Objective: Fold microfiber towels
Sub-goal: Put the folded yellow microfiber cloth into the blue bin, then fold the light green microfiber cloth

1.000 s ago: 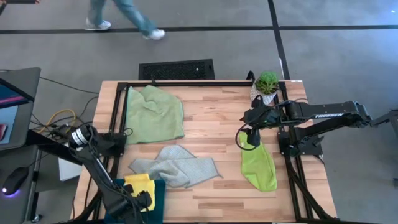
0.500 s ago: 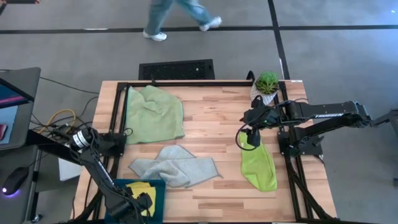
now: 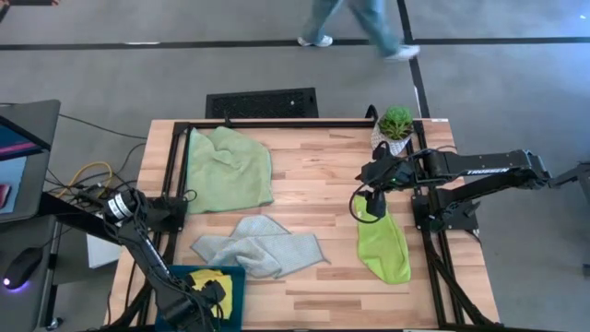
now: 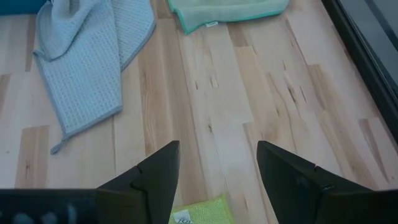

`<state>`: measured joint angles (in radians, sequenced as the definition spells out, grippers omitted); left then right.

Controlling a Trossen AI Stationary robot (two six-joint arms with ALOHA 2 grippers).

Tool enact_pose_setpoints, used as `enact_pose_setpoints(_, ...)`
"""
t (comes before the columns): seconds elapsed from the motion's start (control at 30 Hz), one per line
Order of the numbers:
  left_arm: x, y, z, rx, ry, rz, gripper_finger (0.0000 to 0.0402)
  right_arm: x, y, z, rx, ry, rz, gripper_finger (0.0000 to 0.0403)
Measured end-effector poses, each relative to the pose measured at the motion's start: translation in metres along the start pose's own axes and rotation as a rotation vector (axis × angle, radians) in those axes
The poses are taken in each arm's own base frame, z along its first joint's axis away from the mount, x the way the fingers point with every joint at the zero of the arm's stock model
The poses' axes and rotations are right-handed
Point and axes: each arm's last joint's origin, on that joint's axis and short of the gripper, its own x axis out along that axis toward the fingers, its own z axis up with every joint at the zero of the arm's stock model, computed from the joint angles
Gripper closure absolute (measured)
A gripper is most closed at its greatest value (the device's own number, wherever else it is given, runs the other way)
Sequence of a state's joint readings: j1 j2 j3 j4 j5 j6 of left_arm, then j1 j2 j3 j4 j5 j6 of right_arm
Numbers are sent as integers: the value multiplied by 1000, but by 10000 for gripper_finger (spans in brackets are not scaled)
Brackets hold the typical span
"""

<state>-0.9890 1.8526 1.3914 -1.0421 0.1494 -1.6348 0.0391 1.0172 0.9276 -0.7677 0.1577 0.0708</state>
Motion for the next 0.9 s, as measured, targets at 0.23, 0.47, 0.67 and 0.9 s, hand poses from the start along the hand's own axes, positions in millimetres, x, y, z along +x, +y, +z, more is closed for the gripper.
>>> enact_pose_setpoints(0.23,0,0,0,-8,3,-3,283,0,0,0,0,0,0,165)
enact_pose_setpoints(0.47,-12,5,-3,15,21,-20,283,0,0,2,4,-24,2,165)
enact_pose_setpoints(0.67,-39,22,-4,6,-110,-32,283,0,1,7,-12,-73,8,165)
enact_pose_setpoints(0.9,-57,44,2,-61,-363,48,283,19,7,22,-132,-133,88,165)
